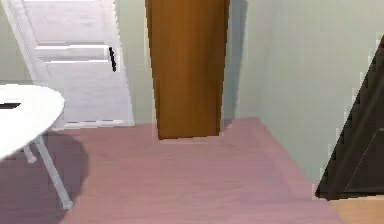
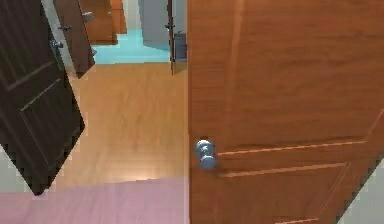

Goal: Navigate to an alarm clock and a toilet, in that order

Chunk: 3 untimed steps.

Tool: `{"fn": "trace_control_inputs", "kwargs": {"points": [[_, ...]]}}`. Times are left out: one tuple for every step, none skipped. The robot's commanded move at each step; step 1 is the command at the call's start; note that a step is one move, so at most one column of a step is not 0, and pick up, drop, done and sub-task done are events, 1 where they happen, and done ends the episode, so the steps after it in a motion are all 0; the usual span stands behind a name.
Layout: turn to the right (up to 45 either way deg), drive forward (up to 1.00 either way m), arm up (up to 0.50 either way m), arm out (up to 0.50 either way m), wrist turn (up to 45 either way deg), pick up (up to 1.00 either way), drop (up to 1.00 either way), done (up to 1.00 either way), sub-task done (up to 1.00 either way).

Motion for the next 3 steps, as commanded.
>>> {"fn": "trace_control_inputs", "kwargs": {"points": [[39.0, 0.00, 0.00, 0.00, 0.0, 0.00, 0.00, 0.00, 0.00], [0.0, 0.55, 0.00, 0.00, 0.0, 0.00, 0.00, 0.00, 0.00], [42.0, 0.00, 0.00, 0.00, 0.0, 0.00, 0.00, 0.00, 0.00]]}}
